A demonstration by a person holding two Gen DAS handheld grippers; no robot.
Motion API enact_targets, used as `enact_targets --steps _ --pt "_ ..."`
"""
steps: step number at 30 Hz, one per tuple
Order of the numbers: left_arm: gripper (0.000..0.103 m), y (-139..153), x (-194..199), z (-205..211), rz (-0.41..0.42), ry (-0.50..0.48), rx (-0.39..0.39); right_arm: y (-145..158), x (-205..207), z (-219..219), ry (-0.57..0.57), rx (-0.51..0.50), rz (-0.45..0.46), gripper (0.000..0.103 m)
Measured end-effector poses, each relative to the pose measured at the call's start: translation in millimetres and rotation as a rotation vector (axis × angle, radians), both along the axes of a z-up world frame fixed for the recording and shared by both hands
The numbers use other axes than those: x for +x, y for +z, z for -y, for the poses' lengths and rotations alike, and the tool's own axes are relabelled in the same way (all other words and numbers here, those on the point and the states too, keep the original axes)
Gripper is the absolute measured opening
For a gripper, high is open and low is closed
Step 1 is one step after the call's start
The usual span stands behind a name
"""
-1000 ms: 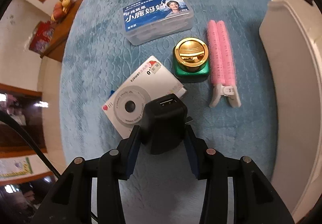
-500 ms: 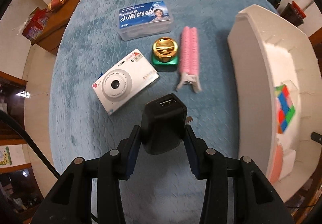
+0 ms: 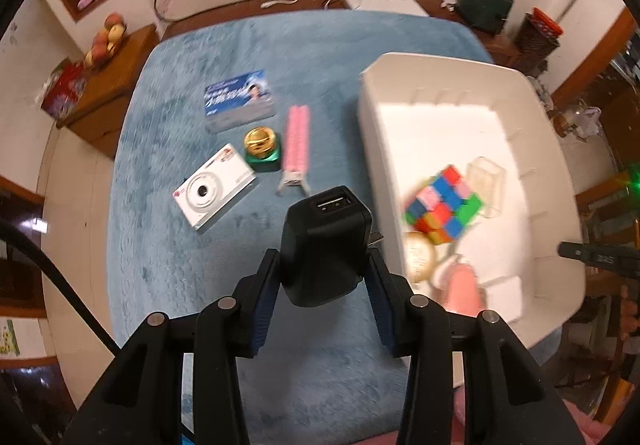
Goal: Organize rigid objects
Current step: 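Carry the black plug into the tray and release it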
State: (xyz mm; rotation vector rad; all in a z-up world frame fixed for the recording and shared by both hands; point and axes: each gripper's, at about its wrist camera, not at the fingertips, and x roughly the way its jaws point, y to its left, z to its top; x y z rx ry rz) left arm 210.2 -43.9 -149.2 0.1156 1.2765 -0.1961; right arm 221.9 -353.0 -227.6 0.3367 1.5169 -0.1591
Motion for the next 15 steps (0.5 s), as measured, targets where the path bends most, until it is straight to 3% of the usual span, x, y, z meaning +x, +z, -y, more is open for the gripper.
enact_targets --steps 15 --pt "0.046 12.8 -43.0 66.4 0.034 -0.1 -0.067 -3.3 -6.4 3.1 0.12 0.052 -0.007 0.009"
